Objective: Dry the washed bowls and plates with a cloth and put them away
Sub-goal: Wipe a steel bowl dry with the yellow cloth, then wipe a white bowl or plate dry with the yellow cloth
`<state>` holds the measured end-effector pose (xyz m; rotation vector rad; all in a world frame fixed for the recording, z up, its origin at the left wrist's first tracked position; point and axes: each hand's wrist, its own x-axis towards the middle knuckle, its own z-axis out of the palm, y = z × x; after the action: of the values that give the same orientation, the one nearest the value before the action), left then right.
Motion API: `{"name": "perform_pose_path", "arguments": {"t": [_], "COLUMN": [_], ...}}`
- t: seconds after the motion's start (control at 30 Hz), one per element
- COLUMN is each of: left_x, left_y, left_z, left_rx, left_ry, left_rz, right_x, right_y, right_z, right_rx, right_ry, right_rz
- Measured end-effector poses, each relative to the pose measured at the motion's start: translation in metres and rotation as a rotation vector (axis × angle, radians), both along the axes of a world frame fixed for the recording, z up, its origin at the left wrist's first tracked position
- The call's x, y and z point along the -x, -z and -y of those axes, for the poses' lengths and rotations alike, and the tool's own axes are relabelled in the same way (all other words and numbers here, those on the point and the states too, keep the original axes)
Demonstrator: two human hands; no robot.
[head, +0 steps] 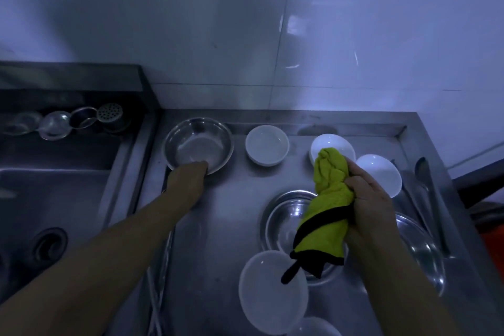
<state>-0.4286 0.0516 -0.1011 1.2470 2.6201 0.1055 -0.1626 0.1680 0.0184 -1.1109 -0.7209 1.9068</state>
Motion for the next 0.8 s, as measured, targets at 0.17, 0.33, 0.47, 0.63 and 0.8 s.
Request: {"name": "perform_pose_path", "arguments": {"t": [0.17, 0.33, 0.47, 0.63, 0.8], "left_x": [-0.005, -0.056, -0.089, -0.098, -0.105], "left_y": [-0.008, -0.023, -0.02, -0.007, -0.007], "left_z": [-0.01, -0.056, -0.105, -0.129, -0.126], "left_rx": [0.052, -0.25, -0.412, -0.64, -0.701], "left_ry": [0.043, 0.143, -0.604, -0.956, -0.98], "left_rz": [0.045, 0.011, 0.838, 1.121, 1.215], "right_x": [-0.008, -0.018, -0.028, -0.042, -0.046], "right_y": [0.008, 0.01, 0.015, 0.021, 0.02], "right_z": [-0.017, -0.034, -0.038, -0.039, -0.033], "right_rx": [0.041, 0.088, 0.1, 0.1, 0.107], "right_ry": [0.009, 0.016, 0.028, 0.035, 0.038], "right_rz": [0.003, -0.021, -0.036, -0.042, -0.044]}}
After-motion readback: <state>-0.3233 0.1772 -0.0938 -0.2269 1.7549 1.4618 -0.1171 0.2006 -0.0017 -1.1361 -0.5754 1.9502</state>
